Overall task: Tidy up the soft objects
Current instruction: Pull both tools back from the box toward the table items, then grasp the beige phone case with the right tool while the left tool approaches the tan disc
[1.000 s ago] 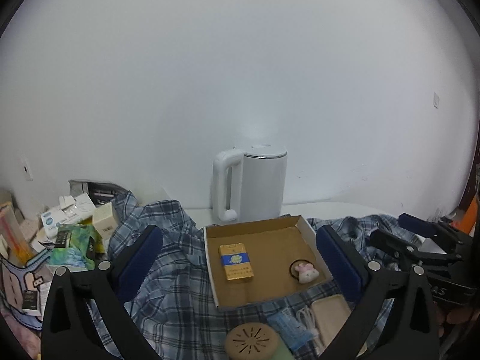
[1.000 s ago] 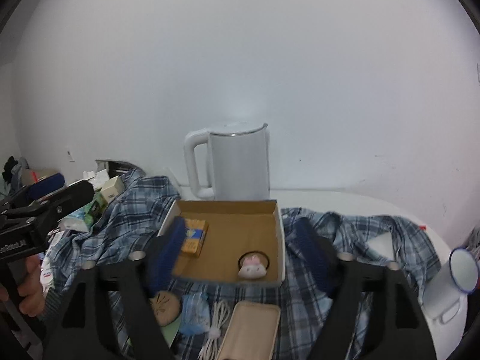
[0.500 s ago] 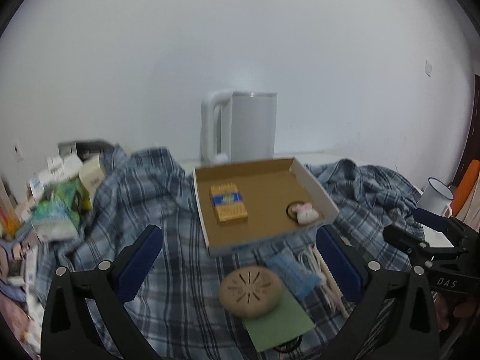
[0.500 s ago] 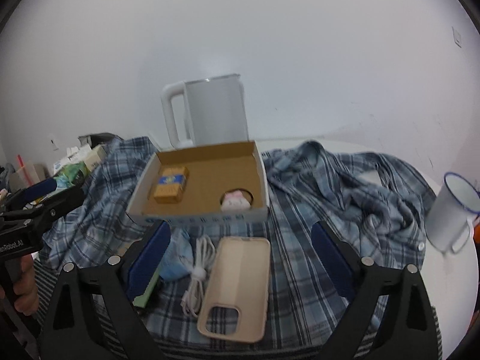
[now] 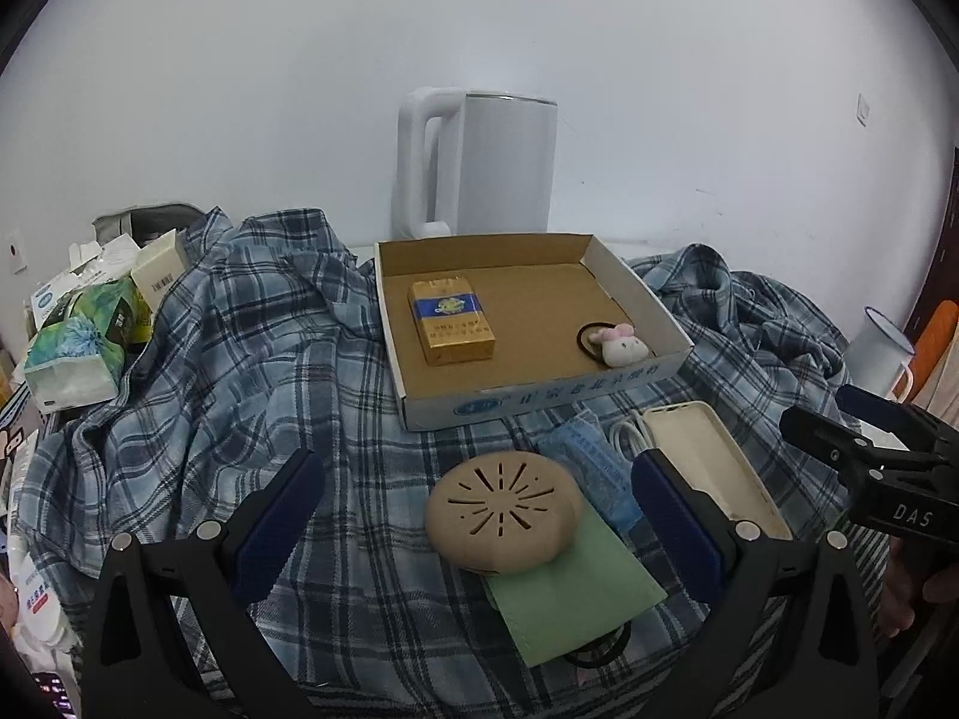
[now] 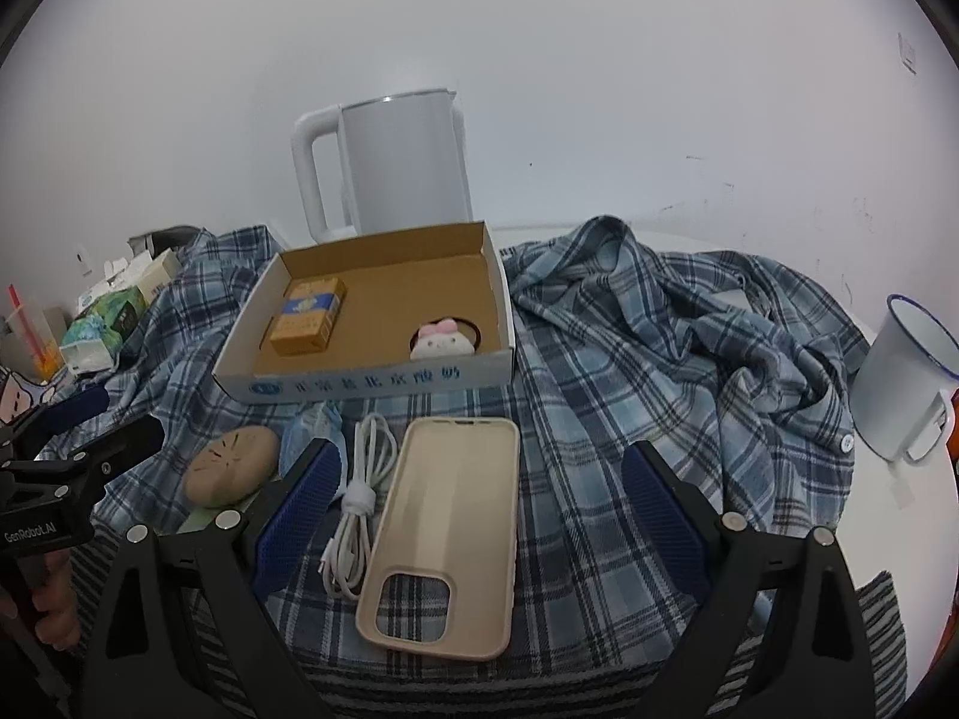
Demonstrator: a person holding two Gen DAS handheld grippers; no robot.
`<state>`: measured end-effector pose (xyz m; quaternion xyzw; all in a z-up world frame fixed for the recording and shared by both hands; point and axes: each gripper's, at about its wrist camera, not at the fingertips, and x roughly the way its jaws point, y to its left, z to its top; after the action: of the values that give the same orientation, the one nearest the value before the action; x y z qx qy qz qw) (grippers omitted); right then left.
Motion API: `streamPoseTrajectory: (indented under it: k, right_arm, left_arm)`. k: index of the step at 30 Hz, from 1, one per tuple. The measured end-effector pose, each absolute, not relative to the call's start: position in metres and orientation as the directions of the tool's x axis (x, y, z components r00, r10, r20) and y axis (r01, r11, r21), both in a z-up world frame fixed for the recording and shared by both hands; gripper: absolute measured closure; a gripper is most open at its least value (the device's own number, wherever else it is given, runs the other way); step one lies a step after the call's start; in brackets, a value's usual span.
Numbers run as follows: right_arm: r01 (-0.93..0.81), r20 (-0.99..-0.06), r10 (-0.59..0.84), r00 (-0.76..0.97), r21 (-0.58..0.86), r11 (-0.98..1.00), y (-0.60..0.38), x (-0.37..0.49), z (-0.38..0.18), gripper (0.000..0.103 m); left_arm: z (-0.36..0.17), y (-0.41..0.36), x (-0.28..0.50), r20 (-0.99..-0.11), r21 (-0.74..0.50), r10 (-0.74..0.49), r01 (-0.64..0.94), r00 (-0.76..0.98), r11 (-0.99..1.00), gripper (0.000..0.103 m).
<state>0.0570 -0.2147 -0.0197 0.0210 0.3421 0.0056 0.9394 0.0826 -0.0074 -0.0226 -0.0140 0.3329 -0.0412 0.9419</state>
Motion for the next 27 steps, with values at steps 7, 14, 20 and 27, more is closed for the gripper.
streamPoseTrajectory:
  k: [7, 14, 20, 27]
  right_arm:
    - [0.006, -0.669, 0.019, 0.743, 0.035, 0.999, -0.213, 0.06, -0.028, 0.009]
    - [0.043, -0.716, -0.004, 0.698, 0.037, 0.998, -0.209, 0.073, -0.036, 0.009]
    - [0.033, -0.766, -0.021, 0.642, 0.001, 0.999, -0.197, 0.092, -0.053, 0.012]
    - [0.05, -0.809, -0.052, 0.586, -0.029, 0.998, -0.195, 0.108, -0.075, 0.013]
  left_arm:
    - [-0.032, -0.012, 0.086, -0.632, -0.036, -0.092, 0.089, 0.77, 0.995, 0.0]
    - [-0.036, -0.005, 0.088, -0.632, -0.082, -0.119, 0.086, 0.766, 0.993, 0.0]
    - [-0.039, 0.004, 0.087, -0.626, -0.113, -0.114, 0.055, 0.771, 0.992, 0.0]
    - [-0.042, -0.001, 0.087, -0.634, -0.091, -0.111, 0.069, 0.766, 0.993, 0.0]
